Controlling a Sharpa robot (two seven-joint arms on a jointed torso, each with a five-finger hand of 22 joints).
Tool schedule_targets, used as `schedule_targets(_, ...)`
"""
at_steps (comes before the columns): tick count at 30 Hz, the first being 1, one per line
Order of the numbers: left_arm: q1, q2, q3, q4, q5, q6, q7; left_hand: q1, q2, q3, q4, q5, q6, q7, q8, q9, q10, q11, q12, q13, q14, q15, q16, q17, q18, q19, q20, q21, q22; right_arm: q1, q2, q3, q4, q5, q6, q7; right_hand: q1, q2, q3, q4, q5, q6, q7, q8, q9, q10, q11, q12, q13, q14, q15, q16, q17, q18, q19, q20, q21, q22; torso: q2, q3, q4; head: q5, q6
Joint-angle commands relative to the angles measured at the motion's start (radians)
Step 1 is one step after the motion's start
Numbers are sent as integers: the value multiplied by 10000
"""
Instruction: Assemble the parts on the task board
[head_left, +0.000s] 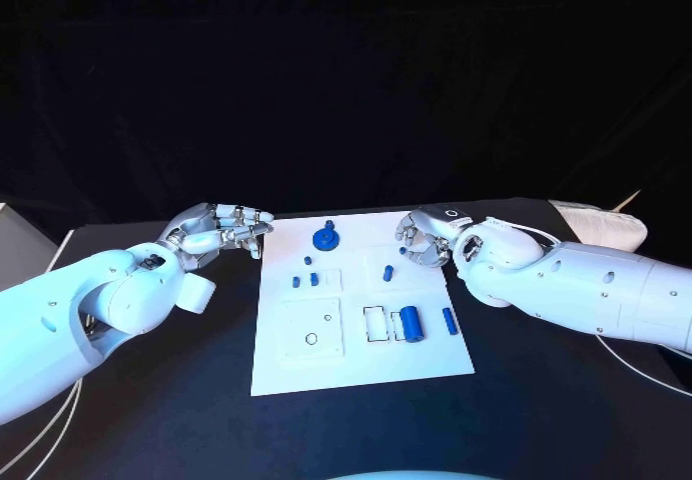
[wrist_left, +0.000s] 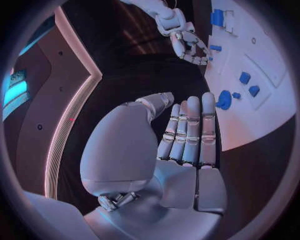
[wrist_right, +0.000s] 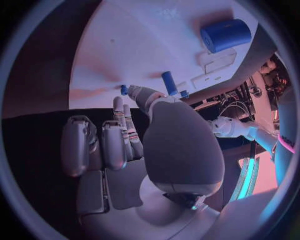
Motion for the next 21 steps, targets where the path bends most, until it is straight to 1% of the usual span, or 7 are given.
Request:
schedule_targets(1,-91,-74,75,223,987,-151,669,56,24,-7,8,40,75,26,33,13,65,14,57,-17,42,-41,-47,-11,162,85,-14,-45,-13,-22,71,3,-105,-855,15,-634,-106,29,118,0,28,84,-2,-1,1,69,4,-60,-52,462,96,-33,-19,58,356,15,43,646,13,-5,-13,-43,37)
schedule_targets(3,-153,-124,136,320,1014,-189,696,70,28,-7,-1,42,79,28,36,13,69,14,57,-19,42,-43,-53,-12,161,93,-18,-49,-17,-28,129,3,-185,-912,43,-709,-119,18,142,2,-4,91,-2,-11,-3,85,4,-76,-82,462,98,-34,-29,59,357,16,37,643,14,0,1,-57,43)
schedule_targets(5,-188,-158,174,379,1029,-223,710,70,28,-7,-1,42,79,28,36,13,69,14,57,-19,42,-43,-53,-12,161,93,-18,-49,-17,-38,173,2,-239,-929,75,-742,-128,15,152,6,-15,95,-2,-15,-4,94,4,-81,-94,463,98,-33,-32,61,357,16,30,638,15,-9,10,-62,51)
schedule_targets(9,-242,-231,232,479,1050,-295,727,78,31,-7,-5,42,81,30,37,13,71,15,58,-21,42,-44,-57,-13,161,99,-20,-52,-21,-91,263,1,-328,-920,153,-763,-151,36,207,24,-31,129,-8,-20,-5,130,1,-102,-141,464,96,-30,-45,63,360,15,24,634,35,16,-2,-22,50)
schedule_targets(10,-252,-246,241,497,1054,-314,725,78,31,-7,-5,42,81,30,37,13,71,15,58,-21,42,-44,-57,-13,161,99,-20,-52,-21,-101,288,1,-354,-895,174,-757,-154,44,230,28,-30,149,-9,-17,-4,141,2,-109,-157,464,96,-30,-50,63,361,15,26,636,38,24,-9,-18,41)
schedule_targets(17,-285,-309,274,586,1068,-370,697,92,35,-8,-13,44,76,39,34,11,71,18,56,-26,43,-46,-64,-15,160,110,-24,-56,-26,-173,421,1,-470,-701,301,-643,-188,124,487,64,-25,410,-19,41,26,293,-1,-166,-318,460,94,-20,-93,67,364,16,0,623,27,24,-4,8,-2)
schedule_targets(21,-292,-328,280,617,1071,-384,673,94,31,-15,-15,44,65,49,27,7,64,25,50,-31,45,-44,-70,-16,159,119,-27,-61,-32,-216,473,1,-494,-619,333,-583,-199,124,523,66,-34,449,-25,46,30,341,-8,-166,-344,459,90,-17,-99,66,366,14,2,626,31,33,-30,42,-6)
